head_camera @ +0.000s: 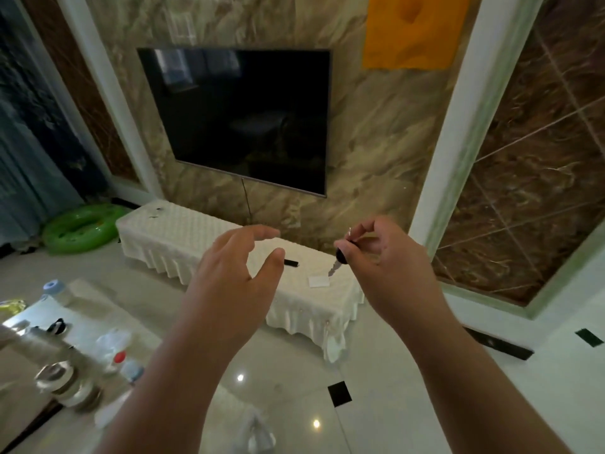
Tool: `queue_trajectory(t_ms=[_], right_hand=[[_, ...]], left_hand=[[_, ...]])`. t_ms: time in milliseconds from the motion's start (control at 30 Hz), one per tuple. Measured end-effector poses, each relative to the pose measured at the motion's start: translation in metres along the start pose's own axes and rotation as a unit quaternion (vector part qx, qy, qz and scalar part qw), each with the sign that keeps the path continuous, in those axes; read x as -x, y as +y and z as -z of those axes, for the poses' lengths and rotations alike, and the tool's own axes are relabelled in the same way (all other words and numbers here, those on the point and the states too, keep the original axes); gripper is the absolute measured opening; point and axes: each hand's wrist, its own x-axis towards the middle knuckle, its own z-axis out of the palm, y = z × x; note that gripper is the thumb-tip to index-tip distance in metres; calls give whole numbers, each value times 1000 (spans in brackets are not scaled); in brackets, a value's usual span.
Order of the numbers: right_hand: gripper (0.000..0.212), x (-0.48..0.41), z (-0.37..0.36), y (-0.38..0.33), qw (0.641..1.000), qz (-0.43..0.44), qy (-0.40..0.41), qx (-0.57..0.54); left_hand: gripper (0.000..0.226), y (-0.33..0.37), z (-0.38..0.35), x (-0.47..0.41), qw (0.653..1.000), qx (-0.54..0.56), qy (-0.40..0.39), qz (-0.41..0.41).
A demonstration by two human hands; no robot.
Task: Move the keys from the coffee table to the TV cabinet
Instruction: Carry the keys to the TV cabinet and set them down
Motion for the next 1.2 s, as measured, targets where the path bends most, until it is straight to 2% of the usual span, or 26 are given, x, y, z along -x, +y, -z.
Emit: queue_trajectory(t_ms=[133, 433, 700, 967, 1200], right_hand=[[16, -28, -22, 6, 999, -17, -28, 3], [8, -114, -80, -8, 995, 49, -47, 72], [2, -180, -156, -21, 994, 71, -46, 72], [7, -242, -221, -12, 988, 82, -123, 53], [6, -314, -272, 7, 968, 144, -202, 25]], left_hand=[[35, -18, -6, -28, 1000, -1, -4, 23], [37, -72, 4, -108, 998, -40, -8, 51], [44, -140, 18, -173, 991, -90, 6, 96], [49, -184, 17, -208, 975, -141, 24, 168], [51, -192, -5, -247, 950, -185, 90, 235]])
